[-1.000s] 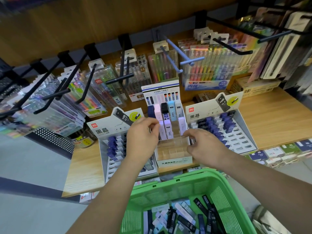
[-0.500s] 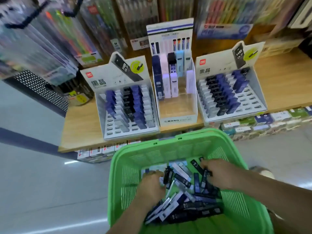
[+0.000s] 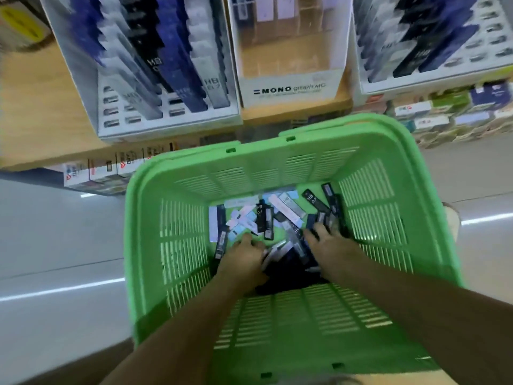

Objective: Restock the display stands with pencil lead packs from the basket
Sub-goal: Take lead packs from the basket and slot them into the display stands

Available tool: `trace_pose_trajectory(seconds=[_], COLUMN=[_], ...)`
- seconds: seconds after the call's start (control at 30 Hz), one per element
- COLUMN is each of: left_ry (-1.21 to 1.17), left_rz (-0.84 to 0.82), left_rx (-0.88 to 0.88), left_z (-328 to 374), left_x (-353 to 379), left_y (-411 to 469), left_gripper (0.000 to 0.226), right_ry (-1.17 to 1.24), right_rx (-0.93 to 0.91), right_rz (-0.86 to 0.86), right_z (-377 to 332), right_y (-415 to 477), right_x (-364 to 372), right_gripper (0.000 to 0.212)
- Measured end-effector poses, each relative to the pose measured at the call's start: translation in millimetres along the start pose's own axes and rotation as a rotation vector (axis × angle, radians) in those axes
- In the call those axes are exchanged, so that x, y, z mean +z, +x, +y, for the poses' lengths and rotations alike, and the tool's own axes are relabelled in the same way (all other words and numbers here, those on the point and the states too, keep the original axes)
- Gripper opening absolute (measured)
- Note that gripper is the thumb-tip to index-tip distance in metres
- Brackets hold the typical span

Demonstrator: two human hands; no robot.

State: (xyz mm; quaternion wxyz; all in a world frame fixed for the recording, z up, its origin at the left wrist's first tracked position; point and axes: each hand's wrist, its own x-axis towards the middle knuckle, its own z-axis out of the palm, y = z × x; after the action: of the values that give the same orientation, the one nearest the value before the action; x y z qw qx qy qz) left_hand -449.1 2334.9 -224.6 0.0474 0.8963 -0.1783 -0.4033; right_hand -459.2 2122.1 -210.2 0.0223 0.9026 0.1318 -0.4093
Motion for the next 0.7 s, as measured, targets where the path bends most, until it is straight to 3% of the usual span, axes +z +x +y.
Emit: trace_pose_trajectory(seconds=[0.1, 0.17, 0.27, 0.33, 0.43, 0.5, 0.63, 0.7], left_ry=[-0.064, -0.112, -0.464, -0.721, -1.001, -1.207, -1.441, -1.507], left_rz=[-0.056, -0.048, 0.025, 0.082, 0.110, 0.085, 0.051, 0.034], left_rx=[-0.014, -0.045, -0.221, -0.319, -0.337, -0.346, -0.333, -0.331], left_z=[-6, -8, -11, -13, -10, -4, 12, 27], left_x=[-5, -4, -3, -6, -20, -33, -54, -69], left_y=[6, 7, 7, 11, 11, 5, -16, -29], left_gripper=[0.054, 0.037, 0.026, 0.038, 0.035, 0.021, 0.012, 0.018], right_ry=[0.120, 0.168, 0.236, 0.274, 0.435, 0.749, 1.757, 1.983], right_rx=[0.040, 0.060, 0.042, 0.034, 0.054, 0.144, 0.327, 0.317], right_rz=[0.013, 0.031, 0.051, 0.038, -0.017, -0.040, -0.100, -0.033], right_z=[-7, -9, -6, -4, 0, 2, -4, -14], right_y=[3, 6, 9, 12, 16, 15, 0, -9], right_x=[8, 9, 8, 3, -8, -16, -34, -49], right_gripper=[0.082, 0.081, 0.079, 0.073, 0.058, 0.046, 0.035, 0.028])
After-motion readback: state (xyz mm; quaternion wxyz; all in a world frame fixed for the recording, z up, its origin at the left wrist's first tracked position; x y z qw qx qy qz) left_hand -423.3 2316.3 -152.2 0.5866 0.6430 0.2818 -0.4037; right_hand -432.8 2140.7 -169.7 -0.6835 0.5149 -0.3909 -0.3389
